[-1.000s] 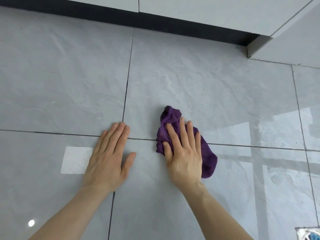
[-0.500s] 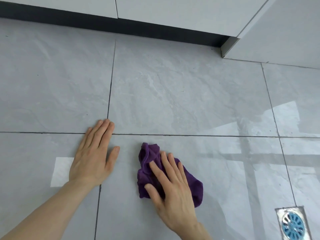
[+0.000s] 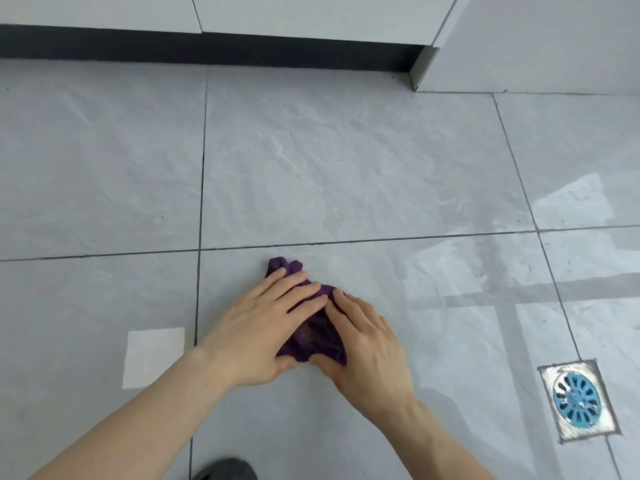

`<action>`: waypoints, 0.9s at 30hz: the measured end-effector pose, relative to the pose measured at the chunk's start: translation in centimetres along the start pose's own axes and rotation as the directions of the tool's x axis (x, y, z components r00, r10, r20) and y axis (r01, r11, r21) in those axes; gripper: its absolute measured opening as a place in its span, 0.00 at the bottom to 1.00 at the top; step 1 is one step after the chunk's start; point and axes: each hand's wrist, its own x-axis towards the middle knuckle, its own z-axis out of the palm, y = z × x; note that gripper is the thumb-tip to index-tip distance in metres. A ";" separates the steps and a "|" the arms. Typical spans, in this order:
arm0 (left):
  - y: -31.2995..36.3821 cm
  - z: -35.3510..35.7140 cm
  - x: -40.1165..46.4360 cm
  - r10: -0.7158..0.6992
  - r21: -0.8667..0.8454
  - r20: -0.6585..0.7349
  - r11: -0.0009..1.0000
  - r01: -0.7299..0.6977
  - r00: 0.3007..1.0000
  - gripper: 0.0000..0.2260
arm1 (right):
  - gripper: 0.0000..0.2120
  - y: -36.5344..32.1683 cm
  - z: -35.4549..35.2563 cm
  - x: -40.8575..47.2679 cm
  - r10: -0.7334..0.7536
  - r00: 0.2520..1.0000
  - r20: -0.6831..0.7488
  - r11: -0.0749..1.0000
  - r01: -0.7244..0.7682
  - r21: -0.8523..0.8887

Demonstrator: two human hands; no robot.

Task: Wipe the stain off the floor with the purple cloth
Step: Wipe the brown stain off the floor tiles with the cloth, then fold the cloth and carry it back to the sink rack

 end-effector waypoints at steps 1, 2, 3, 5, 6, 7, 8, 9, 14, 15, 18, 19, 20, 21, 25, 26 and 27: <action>0.2 0.2 -0.4 -0.033 0.014 -0.020 0.999 0.033 0.999 0.42 | 0.38 0.0 -0.2 -0.1 -0.006 1.000 0.001 1.000 0.006 0.003; 0.5 0.5 -0.8 -0.062 0.014 -0.057 0.998 0.063 0.996 0.40 | 0.37 -0.1 -0.4 -0.3 -0.016 1.000 -0.001 1.000 0.016 -0.001; 0.8 0.8 -1.2 -0.081 0.003 -0.099 0.997 0.082 0.992 0.37 | 0.35 -0.3 -0.4 -0.6 -0.034 0.999 -0.001 0.999 0.034 -0.008; 1.6 1.5 -1.9 -0.098 -0.026 -0.158 0.995 0.095 0.983 0.31 | 0.29 -0.6 0.1 -1.4 -0.088 0.996 -0.013 0.996 0.088 -0.028; 2.0 1.8 -2.3 -0.110 -0.036 -0.156 0.994 0.106 0.982 0.29 | 0.26 -0.7 0.5 -1.8 -0.115 0.993 -0.028 0.993 0.114 -0.035; 2.5 2.0 -2.7 -0.124 -0.045 -0.149 0.992 0.119 0.981 0.29 | 0.25 -0.8 0.8 -2.1 -0.131 0.991 -0.036 0.991 0.129 -0.039; 2.8 2.2 -3.1 -0.135 -0.049 -0.146 0.990 0.129 0.980 0.29 | 0.24 -1.0 1.0 -2.4 -0.136 0.990 -0.036 0.990 0.135 -0.044; 3.0 2.2 -3.4 -0.142 -0.048 -0.142 0.990 0.136 0.980 0.28 | 0.23 -1.1 1.1 -2.6 -0.130 0.991 -0.030 0.991 0.128 -0.046; 3.0 1.8 -4.3 -0.162 -0.075 -0.017 0.984 0.160 0.987 0.26 | 0.19 -1.3 -0.3 -2.1 -0.031 0.981 0.189 0.996 0.013 0.093; 3.0 1.3 -4.5 -0.178 -0.109 0.030 0.978 0.180 0.984 0.25 | 0.19 -1.4 -1.1 -1.8 -0.018 0.960 0.280 0.992 -0.018 0.127; 3.2 -1.9 -5.2 -0.213 -0.282 0.296 0.912 0.299 0.931 0.20 | 0.15 -1.9 -4.6 -1.1 0.037 0.872 0.489 0.978 -0.132 0.162; 3.3 -3.2 -5.6 -0.225 -0.355 0.395 0.857 0.373 0.891 0.20 | 0.14 -2.2 -5.9 -1.2 0.056 0.850 0.523 0.970 -0.171 0.175; 3.4 -4.5 -5.7 -0.238 -0.424 0.448 0.792 0.439 0.862 0.20 | 0.13 -2.6 -7.1 -1.3 0.070 0.840 0.537 0.961 -0.201 0.188; 3.6 -6.3 -6.0 -0.265 -0.486 0.461 0.723 0.491 0.847 0.20 | 0.12 -3.2 -8.8 -1.5 0.085 0.840 0.536 0.951 -0.229 0.209; 4.4 -15.9 -6.6 -0.353 -0.543 0.408 0.647 0.535 0.842 0.16 | 0.08 -6.2 -16.9 -1.9 0.165 0.878 0.450 0.910 -0.312 0.275; 4.8 -18.9 -6.7 -0.359 -0.543 0.381 0.659 0.520 0.852 0.15 | 0.07 -7.1 -19.6 -1.9 0.183 0.894 0.410 0.900 -0.319 0.295; 5.3 -22.1 -6.9 -0.367 -0.547 0.355 0.665 0.509 0.860 0.15 | 0.06 -8.1 -22.5 -1.9 0.204 0.907 0.369 0.888 -0.330 0.320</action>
